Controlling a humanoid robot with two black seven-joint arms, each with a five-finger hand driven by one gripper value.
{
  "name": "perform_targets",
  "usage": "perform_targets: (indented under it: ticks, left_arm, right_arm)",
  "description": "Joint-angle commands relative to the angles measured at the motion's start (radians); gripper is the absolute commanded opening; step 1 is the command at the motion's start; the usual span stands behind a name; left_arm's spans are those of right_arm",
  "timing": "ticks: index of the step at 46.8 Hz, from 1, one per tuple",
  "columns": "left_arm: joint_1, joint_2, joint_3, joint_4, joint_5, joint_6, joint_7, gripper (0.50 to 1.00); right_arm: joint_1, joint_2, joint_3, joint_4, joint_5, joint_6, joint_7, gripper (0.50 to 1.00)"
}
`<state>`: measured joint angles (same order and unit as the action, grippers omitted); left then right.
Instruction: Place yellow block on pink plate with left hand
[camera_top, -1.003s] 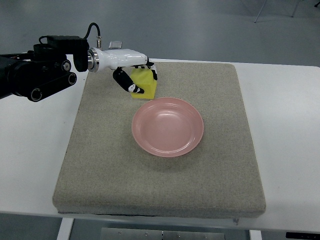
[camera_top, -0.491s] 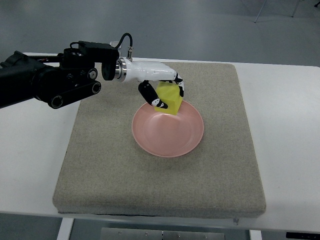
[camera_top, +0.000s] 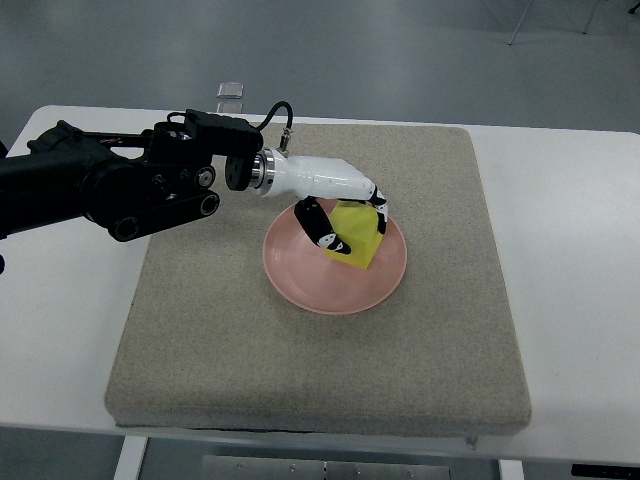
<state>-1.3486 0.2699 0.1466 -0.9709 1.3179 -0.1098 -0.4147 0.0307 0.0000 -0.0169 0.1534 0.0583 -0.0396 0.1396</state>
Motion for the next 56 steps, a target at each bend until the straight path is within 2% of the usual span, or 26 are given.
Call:
perform_targets:
  ticks: [1,11,12,13,14,18,19,21,23,28,56]
  left_arm:
    - [0.0,0.003,0.001,0.0,0.003,-0.001,-0.001,0.5]
    - [0.0,0.011,0.002,0.0,0.003,-0.001,-0.001,0.5]
    - [0.002,0.011,0.002,0.0,0.003,0.001,-0.003,0.576]
    - [0.002,0.011,0.002,0.0,0.003,0.001,-0.004,0.676]
    - [0.002,0.012,0.001,0.0,0.003,0.001,-0.006,0.702]
    - [0.006,0.012,0.001,0.0,0.001,-0.001,-0.016,0.748]
    - [0.006,0.012,0.001,-0.002,0.001,-0.001,-0.016,0.777]
    - [0.006,0.014,0.001,-0.002,0.001,-0.001,-0.016,0.872]
    - [0.008,0.014,0.001,-0.002,0.001,-0.002,-0.018,0.93]
    - [0.011,0.015,0.002,-0.002,0.0,-0.004,-0.018,0.983]
    - [-0.006,0.057,-0.013,0.009,-0.016,-0.005,-0.018,0.992]
  right_arm:
    - [0.0,0.0,0.0,0.0,0.0,0.0,0.0,0.924]
    - [0.0,0.0,0.0,0.0,0.0,0.0,0.0,0.924]
    - [0.0,0.0,0.0,0.0,0.0,0.0,0.0,0.924]
    - [0.0,0.0,0.0,0.0,0.0,0.001,0.0,0.924]
    - [0.0,0.0,0.0,0.0,0.0,0.0,0.0,0.924]
    - [0.0,0.0,0.0,0.0,0.0,0.0,0.0,0.924]
    - [0.0,0.0,0.0,0.0,0.0,0.0,0.0,0.924]
    - [0.0,0.0,0.0,0.0,0.0,0.0,0.0,0.924]
    - [0.0,0.0,0.0,0.0,0.0,0.0,0.0,0.924]
    - [0.0,0.0,0.0,0.0,0.0,0.0,0.0,0.924]
    - [0.0,0.0,0.0,0.0,0.0,0.001,0.0,0.924]
